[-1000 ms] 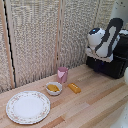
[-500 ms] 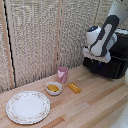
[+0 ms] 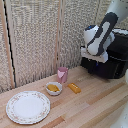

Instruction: Please go towards the air fryer and gently seize its handle using your gripper. Slowly reveal the interior of the air fryer by pulling the handle outward. Head to the bowl filled with hot dogs and firmly but gently grasp it. Carefully place it inside the now-open air fryer.

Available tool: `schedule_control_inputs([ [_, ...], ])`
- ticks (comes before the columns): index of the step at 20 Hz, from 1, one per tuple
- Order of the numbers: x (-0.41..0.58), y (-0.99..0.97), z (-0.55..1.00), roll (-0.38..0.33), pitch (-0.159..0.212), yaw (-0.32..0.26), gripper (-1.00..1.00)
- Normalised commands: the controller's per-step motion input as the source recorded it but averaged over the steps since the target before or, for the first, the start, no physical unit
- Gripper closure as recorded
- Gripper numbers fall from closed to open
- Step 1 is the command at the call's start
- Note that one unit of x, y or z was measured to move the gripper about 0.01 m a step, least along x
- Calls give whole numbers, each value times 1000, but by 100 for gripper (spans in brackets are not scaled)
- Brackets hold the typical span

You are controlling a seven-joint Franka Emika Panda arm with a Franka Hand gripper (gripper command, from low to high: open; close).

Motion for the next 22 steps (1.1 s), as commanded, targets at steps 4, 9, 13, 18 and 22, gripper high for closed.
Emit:
schedule_control_inputs([
  [4, -78, 981, 126, -12, -38, -1, 100],
  [9, -12, 943, 17, -24, -58, -28, 100],
  [13, 68, 539, -129, -12, -17, -89, 100],
  [18, 97, 116, -187, 6, 3, -110, -100],
  [22, 98, 0, -59, 20, 6, -141, -100],
])
